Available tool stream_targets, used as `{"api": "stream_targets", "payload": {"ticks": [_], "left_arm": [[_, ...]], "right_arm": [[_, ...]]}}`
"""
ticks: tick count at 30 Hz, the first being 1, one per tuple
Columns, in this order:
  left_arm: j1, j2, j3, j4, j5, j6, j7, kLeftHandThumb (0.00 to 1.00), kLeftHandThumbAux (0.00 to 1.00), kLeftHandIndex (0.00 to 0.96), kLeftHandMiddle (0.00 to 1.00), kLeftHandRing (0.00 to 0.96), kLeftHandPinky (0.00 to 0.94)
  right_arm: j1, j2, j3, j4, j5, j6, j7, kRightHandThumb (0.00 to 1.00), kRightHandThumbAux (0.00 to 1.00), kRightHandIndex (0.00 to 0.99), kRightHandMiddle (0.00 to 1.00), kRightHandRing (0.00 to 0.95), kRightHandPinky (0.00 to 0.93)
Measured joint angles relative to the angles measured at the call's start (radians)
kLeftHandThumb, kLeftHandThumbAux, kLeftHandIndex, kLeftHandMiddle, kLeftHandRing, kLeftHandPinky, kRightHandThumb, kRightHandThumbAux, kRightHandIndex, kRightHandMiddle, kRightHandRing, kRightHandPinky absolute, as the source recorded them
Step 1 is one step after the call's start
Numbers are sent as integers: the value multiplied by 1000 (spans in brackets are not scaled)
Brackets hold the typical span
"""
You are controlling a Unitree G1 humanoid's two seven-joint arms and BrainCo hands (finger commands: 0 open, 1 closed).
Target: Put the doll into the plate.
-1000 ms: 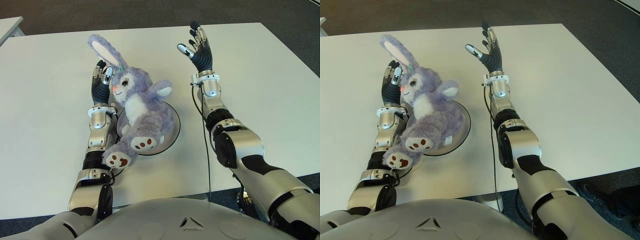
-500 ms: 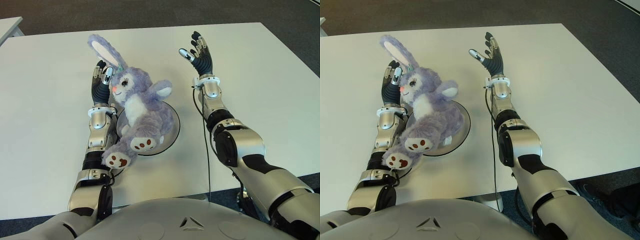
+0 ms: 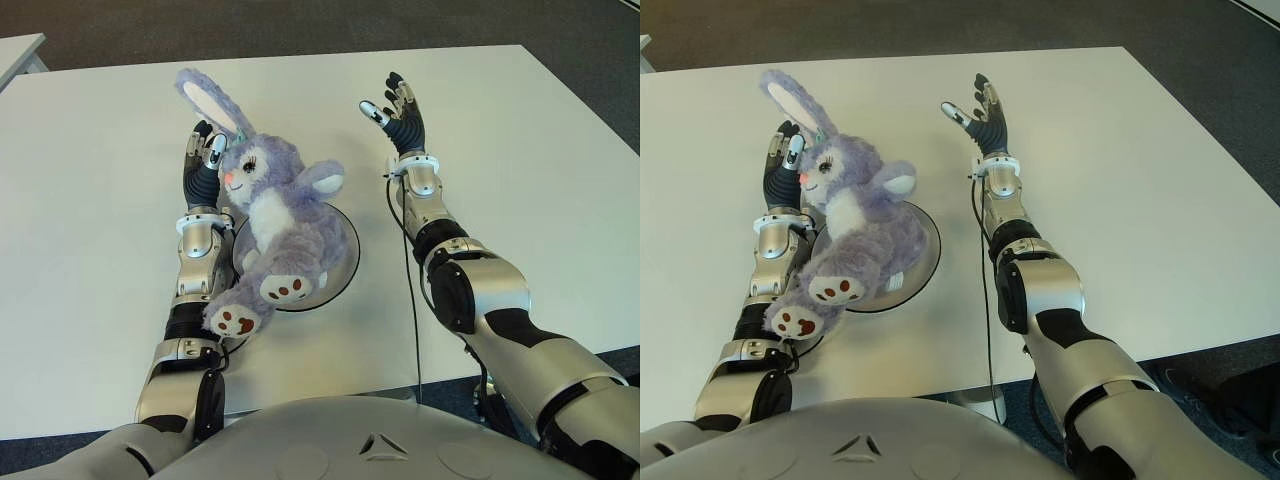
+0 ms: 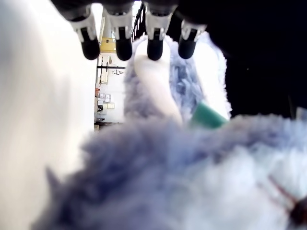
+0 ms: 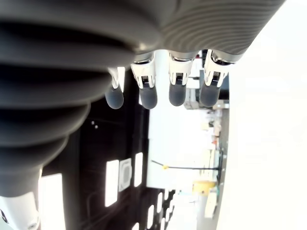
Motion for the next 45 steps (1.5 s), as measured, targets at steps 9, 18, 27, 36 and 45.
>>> {"api": "stream_targets", "payload": {"ticks": [9,18,27,36,45], "left_arm": [[0,0,0,0,0,-4,0,0,379,0,26,9,0],[0,1,0,1,0,-9,0,0,376,0,24,2,0],[0,2,0,2,0,-14,0,0,375,0,29,8,0],[0,2,0,2,0,-16,0,0,373,0,39,17,0],[0,2,0,3,0,-24,0,0,376,0,49,29,0]], "right_arm": [[2,1,5,7,0,45,-3,0,681,0,1,0,0],[20,8,4,9,0,70,-3,0,687,0,0,0,0],[36,20,-1,13,2,72,-3,0,685,0,4,0,0],[63,38,-14,13,5,72,-2,0,696,4,23,0,0],[65,44,-21,12,5,71,0,0,701,20,38,18,13]]}}
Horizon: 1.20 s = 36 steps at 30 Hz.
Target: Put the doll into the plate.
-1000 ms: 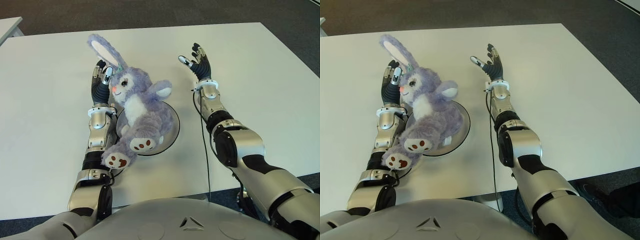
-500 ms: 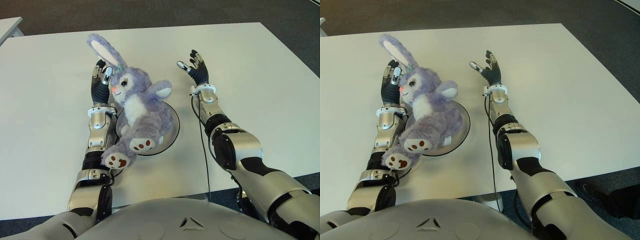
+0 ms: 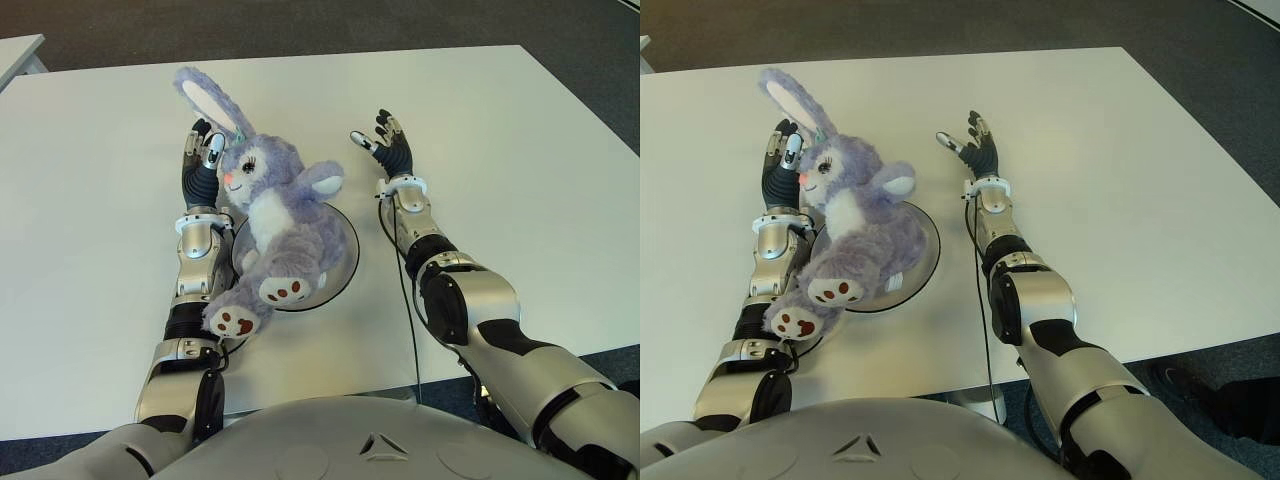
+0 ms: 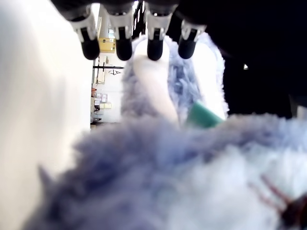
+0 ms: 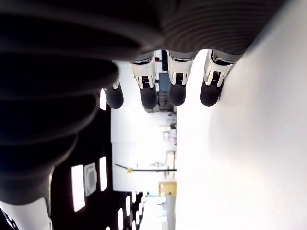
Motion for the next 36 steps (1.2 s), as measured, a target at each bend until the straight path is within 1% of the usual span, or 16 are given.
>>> {"api": "stream_targets", "payload": {"ticks": [13,24,36], "left_arm": [[0,0,1,2,-1,-10,0,0,384,0,34,17,0],[0,-2,2,2,-3,-10,0,0,392,0,37,18,0],[1,-4,3,0,-13,-10,0,0,397,0,30,9,0]], "right_arm": [[7,16,-20,-9,18,-3,10,0,719,47,46,29,21],[22,23,-26,-20,28,-3,19,0,729,43,43,28,25],[27,23,-52,-24,50,-3,55,13,710,42,54,36,27]]}}
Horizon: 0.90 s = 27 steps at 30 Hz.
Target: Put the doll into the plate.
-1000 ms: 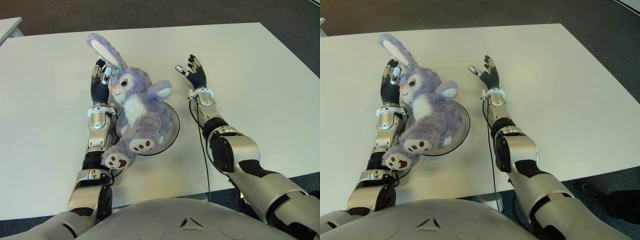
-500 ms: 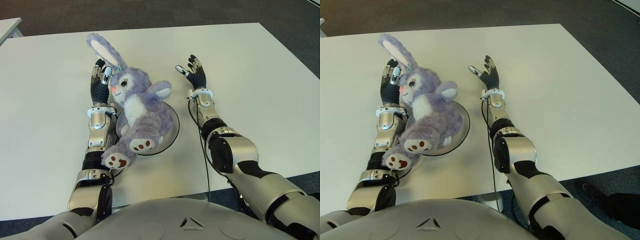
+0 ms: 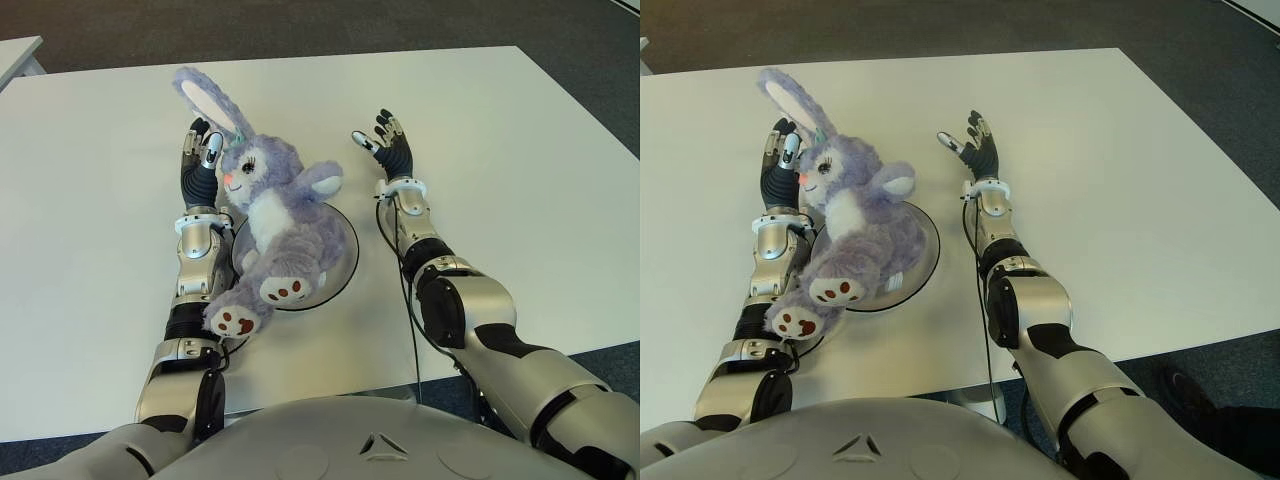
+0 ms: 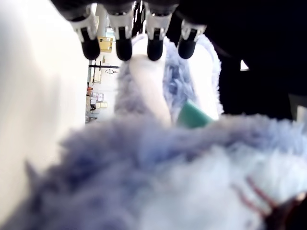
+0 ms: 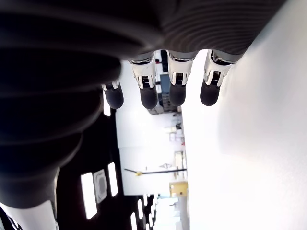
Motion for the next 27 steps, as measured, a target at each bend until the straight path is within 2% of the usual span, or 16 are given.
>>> {"api": "stream_targets", "payload": {"ticks": [27], "left_arm": [[3,0,0,-6,-19,0,-19,0,405,0,38,22,0]], "right_arm": [[24,-1,-26,-26,44,-66,109,37,692,49,83,67,59]]}}
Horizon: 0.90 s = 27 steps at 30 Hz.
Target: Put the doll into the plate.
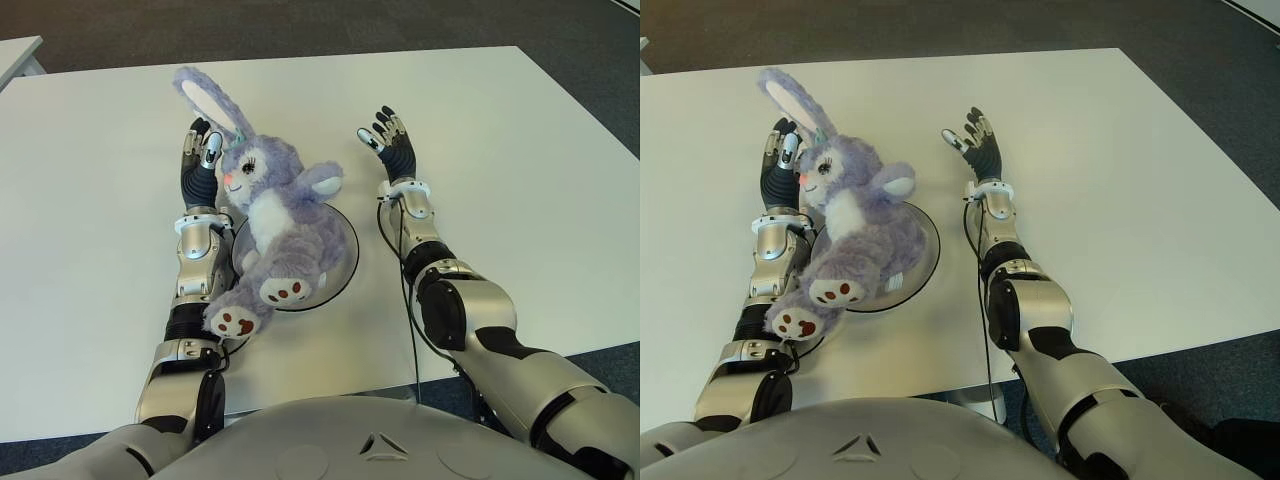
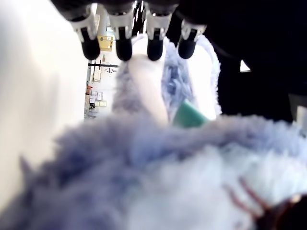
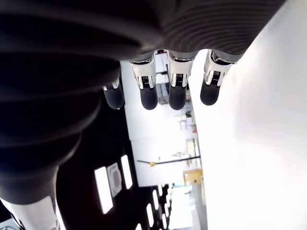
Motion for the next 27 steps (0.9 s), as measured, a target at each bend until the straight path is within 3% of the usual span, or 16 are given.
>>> {"api": "stream_targets", "payload": {"ticks": [27], "left_arm": [[0,-1,27,0,-36,0,-47,0,408,0,37,22,0]], "right_arm": [[16,-4,1,-22,5,-71,31,14,681,63,86,69,50]]}}
